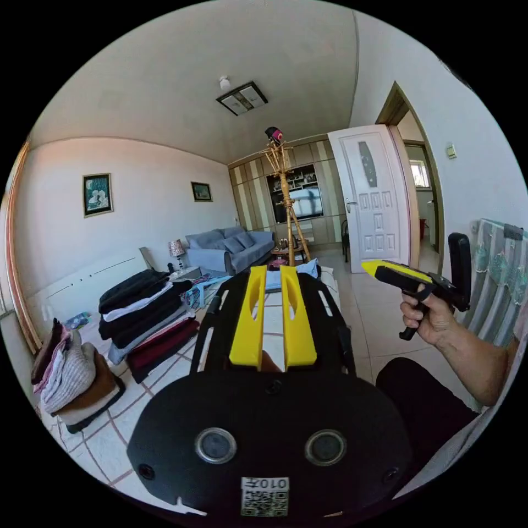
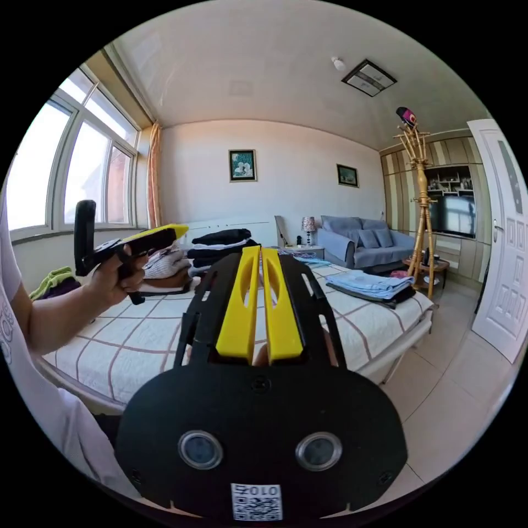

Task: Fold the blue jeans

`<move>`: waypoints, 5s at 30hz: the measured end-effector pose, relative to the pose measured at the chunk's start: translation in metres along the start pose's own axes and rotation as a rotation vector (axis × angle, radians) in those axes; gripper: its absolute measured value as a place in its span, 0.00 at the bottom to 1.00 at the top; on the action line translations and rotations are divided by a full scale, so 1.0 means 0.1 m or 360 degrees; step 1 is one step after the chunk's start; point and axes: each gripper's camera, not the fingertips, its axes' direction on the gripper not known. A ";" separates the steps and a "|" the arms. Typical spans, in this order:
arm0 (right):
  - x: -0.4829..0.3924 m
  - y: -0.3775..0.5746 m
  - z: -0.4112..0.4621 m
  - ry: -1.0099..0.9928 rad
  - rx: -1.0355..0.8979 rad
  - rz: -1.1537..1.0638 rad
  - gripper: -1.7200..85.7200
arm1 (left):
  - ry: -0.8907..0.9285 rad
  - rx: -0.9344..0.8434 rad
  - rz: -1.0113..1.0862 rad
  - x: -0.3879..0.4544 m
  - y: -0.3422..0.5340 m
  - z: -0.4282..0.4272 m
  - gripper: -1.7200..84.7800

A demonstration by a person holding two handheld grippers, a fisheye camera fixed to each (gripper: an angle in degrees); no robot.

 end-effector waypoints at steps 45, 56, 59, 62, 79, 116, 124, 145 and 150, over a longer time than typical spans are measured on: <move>1.73 1.78 1.62 -0.0089 0.0035 0.0569 0.09 | 0.0584 -0.0566 0.0416 -0.59 -1.09 3.69 0.15; 1.12 1.10 1.71 -0.0414 -0.0270 0.0319 0.13 | 0.0418 -0.0915 -0.0522 -1.88 2.31 -0.46 0.14; 0.80 1.02 1.85 -0.0502 -0.0522 0.0210 0.14 | 0.0316 -0.0897 -0.0592 -1.69 2.92 -0.98 0.14; 0.54 1.01 1.82 -0.0482 -0.0559 0.0205 0.14 | 0.0427 -0.0871 -0.0363 -1.32 2.97 -1.17 0.14; -0.21 0.47 1.49 -0.0571 -0.0787 -0.0095 0.16 | 0.0327 -0.1033 0.0795 0.74 2.91 -1.23 0.21; -1.50 0.11 0.97 -0.0216 -0.0862 -0.0624 0.20 | 0.0486 -0.0916 0.0553 0.50 1.91 -1.32 0.04; -1.54 0.13 0.81 -0.0049 -0.0776 -0.0582 0.20 | 0.0503 -0.0823 0.0268 0.05 1.71 -1.30 0.03; -1.11 -0.38 0.87 0.0023 -0.0758 -0.0590 0.09 | 0.0372 -0.0735 0.0546 0.16 1.41 -1.63 0.19; -0.99 -0.37 0.66 0.0040 -0.0695 -0.0550 0.08 | 0.0207 -0.0775 0.0825 0.38 1.49 -1.59 0.21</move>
